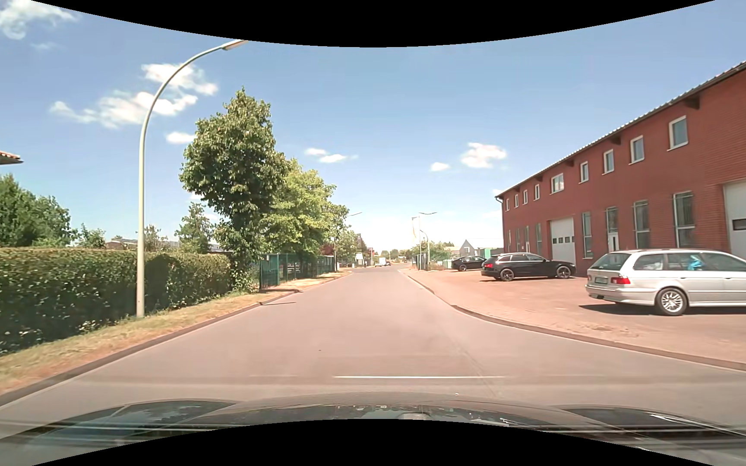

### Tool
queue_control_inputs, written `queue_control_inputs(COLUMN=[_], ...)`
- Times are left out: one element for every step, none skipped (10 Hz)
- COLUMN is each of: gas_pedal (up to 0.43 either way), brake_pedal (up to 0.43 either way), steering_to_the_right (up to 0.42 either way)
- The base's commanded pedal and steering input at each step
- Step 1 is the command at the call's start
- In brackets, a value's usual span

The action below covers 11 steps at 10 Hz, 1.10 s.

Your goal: Follow the waypoints while adhering to traffic rules and regulations

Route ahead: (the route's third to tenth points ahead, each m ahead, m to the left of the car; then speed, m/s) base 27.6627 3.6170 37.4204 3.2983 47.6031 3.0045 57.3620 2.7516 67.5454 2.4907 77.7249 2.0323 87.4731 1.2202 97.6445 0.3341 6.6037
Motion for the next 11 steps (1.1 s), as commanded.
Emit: queue_control_inputs(gas_pedal=[0.197,0.197,0.197,0.197,0.197,0.209,0.209,0.209,0.209,0.209,0.209], brake_pedal=[0.000,0.000,0.000,0.000,0.000,0.000,0.000,0.000,0.000,0.000,0.000], steering_to_the_right=[-0.010,-0.010,-0.009,-0.006,-0.003,-0.003,-0.003,-0.003,-0.001,0.000,0.000])
